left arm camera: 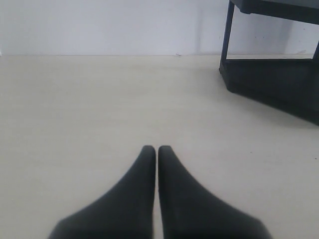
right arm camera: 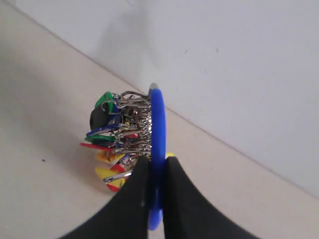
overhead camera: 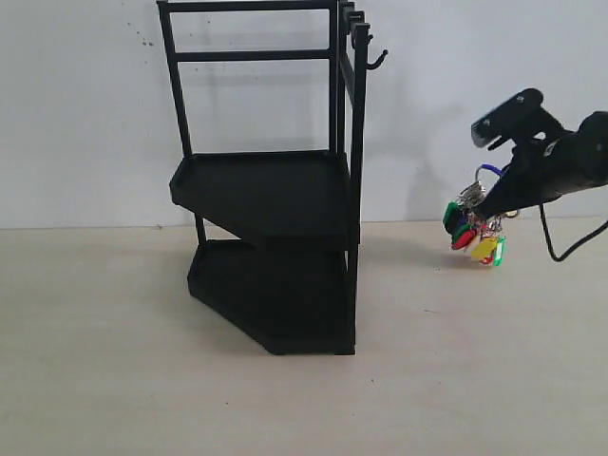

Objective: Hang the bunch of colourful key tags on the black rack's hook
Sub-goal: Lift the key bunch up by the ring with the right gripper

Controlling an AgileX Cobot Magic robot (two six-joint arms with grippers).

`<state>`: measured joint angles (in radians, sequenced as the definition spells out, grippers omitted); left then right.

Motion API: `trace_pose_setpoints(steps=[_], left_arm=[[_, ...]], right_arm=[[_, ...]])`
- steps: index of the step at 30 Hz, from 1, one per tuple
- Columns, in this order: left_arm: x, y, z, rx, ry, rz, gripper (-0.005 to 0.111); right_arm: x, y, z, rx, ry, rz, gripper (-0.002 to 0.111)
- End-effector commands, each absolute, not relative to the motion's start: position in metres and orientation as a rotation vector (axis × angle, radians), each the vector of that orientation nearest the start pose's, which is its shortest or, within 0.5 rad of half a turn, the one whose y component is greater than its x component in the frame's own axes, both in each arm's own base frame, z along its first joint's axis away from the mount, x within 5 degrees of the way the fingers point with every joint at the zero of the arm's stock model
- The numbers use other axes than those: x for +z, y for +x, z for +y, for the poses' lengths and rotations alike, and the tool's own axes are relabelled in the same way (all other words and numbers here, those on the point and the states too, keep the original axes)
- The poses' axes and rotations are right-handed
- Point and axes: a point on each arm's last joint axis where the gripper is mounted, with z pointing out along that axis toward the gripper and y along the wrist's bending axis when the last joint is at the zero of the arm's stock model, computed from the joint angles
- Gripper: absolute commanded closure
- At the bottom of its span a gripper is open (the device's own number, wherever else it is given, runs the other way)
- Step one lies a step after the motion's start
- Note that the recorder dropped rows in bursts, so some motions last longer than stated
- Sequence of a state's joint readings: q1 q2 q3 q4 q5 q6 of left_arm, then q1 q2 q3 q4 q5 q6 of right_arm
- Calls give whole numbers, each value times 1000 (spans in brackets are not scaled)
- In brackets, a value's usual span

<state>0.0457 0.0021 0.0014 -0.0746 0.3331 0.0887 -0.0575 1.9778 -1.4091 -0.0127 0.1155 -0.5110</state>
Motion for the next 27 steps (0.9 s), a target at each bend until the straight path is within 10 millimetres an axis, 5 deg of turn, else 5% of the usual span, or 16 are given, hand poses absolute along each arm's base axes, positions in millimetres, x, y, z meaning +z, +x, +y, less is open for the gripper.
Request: trace_pose_setpoints(steps=[1, 10, 16, 27], left_arm=[[184, 54, 0, 8, -28, 1806, 102], [184, 54, 0, 8, -28, 1804, 102], [184, 54, 0, 8, -28, 1804, 102], [184, 54, 0, 8, -28, 1804, 102]], right_arm=[[241, 443, -28, -185, -218, 2178, 109], [279, 412, -60, 121, 252, 2240, 109], [304, 392, -71, 412, 204, 2208, 109], [319, 376, -46, 855, 42, 2187, 109]])
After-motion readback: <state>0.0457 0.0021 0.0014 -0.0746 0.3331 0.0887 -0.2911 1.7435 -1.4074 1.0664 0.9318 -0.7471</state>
